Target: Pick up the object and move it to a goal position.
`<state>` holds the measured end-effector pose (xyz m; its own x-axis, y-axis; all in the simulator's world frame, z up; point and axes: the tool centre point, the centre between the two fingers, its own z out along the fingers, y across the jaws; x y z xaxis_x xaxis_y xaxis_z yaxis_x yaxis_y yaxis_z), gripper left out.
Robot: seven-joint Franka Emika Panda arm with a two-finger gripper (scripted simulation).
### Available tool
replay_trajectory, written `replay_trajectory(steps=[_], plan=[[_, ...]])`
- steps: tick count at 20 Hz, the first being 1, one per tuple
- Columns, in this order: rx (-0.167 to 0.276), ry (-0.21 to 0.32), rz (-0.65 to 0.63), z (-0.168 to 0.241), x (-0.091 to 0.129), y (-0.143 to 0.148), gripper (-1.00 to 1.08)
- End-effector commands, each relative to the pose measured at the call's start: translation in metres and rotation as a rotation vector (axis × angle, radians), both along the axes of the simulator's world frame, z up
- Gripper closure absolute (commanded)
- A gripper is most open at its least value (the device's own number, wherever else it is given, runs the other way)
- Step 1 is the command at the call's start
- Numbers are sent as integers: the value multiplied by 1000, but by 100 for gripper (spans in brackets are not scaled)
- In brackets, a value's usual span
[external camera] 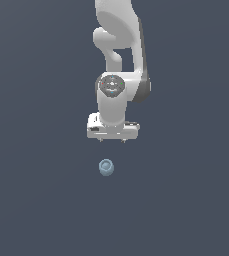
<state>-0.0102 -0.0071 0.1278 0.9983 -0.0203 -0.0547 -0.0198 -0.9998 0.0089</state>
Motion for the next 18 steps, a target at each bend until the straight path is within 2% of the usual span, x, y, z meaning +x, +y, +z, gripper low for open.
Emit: replay_trajectory(steps=[1,10,18], plan=[[0,0,0,0,0,0,-92],[28,-16,39,10,2,36,-92],[27,-18,61,7,8,31,-92]])
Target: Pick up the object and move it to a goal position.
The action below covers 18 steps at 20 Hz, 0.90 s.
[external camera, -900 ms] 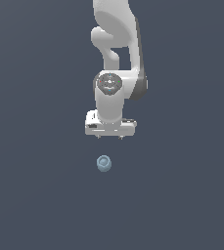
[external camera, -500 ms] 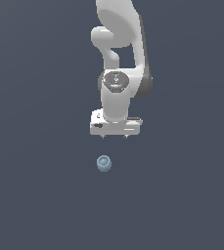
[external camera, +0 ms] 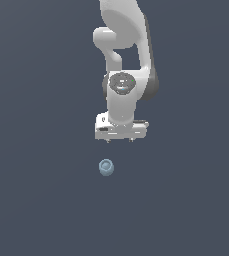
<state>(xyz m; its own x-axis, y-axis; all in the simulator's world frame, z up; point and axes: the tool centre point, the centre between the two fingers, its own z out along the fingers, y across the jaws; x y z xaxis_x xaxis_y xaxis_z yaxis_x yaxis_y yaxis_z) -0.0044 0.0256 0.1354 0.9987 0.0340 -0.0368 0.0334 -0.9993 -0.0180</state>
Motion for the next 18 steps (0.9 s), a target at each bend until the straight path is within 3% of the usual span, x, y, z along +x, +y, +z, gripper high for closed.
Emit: replay_trajectory(steps=[1,18], plan=[[0,-2,16,-2,4,-3,-92],[-8,-33,270,-36,68,-48,-92]])
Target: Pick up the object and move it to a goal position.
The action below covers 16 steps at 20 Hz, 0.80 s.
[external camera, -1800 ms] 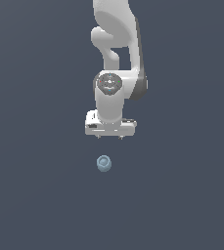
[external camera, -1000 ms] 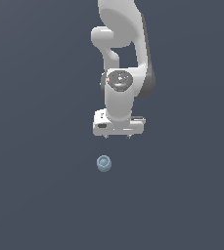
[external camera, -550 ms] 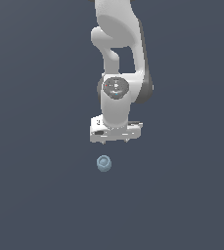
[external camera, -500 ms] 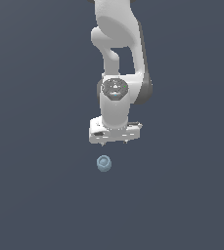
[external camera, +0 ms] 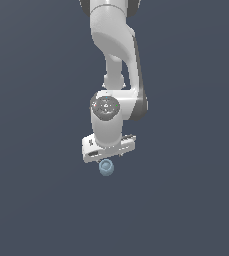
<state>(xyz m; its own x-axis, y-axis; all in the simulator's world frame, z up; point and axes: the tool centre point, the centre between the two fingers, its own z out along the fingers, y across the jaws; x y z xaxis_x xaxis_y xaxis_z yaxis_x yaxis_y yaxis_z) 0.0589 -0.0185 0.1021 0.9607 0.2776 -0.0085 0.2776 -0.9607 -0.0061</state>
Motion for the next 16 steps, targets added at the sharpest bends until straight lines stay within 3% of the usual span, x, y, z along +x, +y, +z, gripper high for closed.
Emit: replay_trajectory(steps=[1,16], plan=[[-1,-4,34,-5,8,-6,-92],[-3,-9,77,-22,17,-16,-92]])
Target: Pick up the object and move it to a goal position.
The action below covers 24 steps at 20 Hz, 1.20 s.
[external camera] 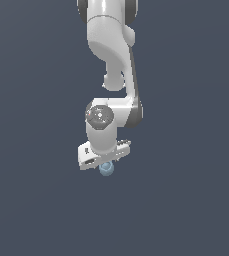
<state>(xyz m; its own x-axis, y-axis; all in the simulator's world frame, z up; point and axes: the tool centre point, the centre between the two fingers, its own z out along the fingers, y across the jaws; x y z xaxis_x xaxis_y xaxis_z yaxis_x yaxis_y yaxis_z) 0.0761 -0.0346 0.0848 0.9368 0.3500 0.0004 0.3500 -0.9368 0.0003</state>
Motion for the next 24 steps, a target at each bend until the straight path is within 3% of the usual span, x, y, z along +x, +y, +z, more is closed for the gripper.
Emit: replay_trajectory(steps=[1,7,13,14,24], plan=[[0,1,1,-9,-1,0,-92],[0,1,4,-40,-1,0,-92],[0,1,4,-45,0,0,-92],[0,1,4,-45,0,0,108],[0,1,4,-45,0,0,108]])
